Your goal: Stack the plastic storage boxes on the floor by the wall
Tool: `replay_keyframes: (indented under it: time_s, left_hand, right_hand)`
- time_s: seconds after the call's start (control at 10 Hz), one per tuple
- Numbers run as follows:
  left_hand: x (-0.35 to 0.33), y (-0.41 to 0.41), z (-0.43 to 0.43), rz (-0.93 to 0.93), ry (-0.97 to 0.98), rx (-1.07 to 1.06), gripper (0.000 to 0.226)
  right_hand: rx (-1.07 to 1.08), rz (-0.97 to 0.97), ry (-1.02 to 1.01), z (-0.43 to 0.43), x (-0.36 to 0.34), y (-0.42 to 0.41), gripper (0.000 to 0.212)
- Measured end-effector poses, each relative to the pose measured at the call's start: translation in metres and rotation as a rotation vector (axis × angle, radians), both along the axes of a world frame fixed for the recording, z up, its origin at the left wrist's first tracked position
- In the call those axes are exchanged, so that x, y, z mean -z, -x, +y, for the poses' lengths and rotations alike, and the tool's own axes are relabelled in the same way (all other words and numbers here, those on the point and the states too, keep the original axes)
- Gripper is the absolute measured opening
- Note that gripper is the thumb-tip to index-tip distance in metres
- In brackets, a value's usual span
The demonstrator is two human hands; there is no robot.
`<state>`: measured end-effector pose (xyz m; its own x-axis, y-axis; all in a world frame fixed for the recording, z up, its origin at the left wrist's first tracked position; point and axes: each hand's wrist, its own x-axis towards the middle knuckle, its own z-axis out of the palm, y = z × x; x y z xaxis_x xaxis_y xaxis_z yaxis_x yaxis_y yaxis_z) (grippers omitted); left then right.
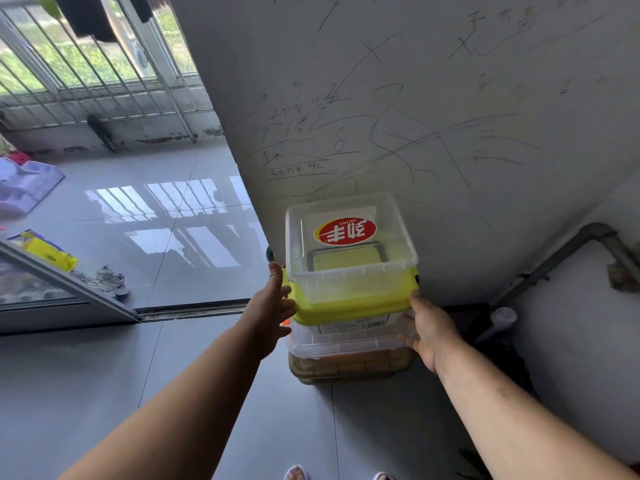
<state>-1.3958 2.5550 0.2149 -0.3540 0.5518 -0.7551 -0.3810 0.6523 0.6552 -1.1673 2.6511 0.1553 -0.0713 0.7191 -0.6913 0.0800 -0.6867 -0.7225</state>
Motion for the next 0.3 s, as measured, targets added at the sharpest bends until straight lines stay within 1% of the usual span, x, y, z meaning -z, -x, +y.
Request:
replay_keyframes:
  time_s: [0.1, 0.2, 0.3]
  left_hand:
    - [-0.002, 0.001, -0.001, 0.031, -0.029, -0.014, 0.113]
    - [-0.006, 0.001, 0.0, 0.035, -0.089, -0.055, 0.101]
    - [-0.014, 0.001, 0.0, 0.101, -0.129, -0.109, 0.081]
  right_hand:
    - [-0.067, -0.104, -0.07, 0.002, -0.002, -0.001, 0.033]
    - [-0.123, -0.177, -0.192, 0.005, -0.012, -0.001, 0.026]
    - [-0.127, -0.308, -0.338, 0.006, -0.023, -0.004, 0.037]
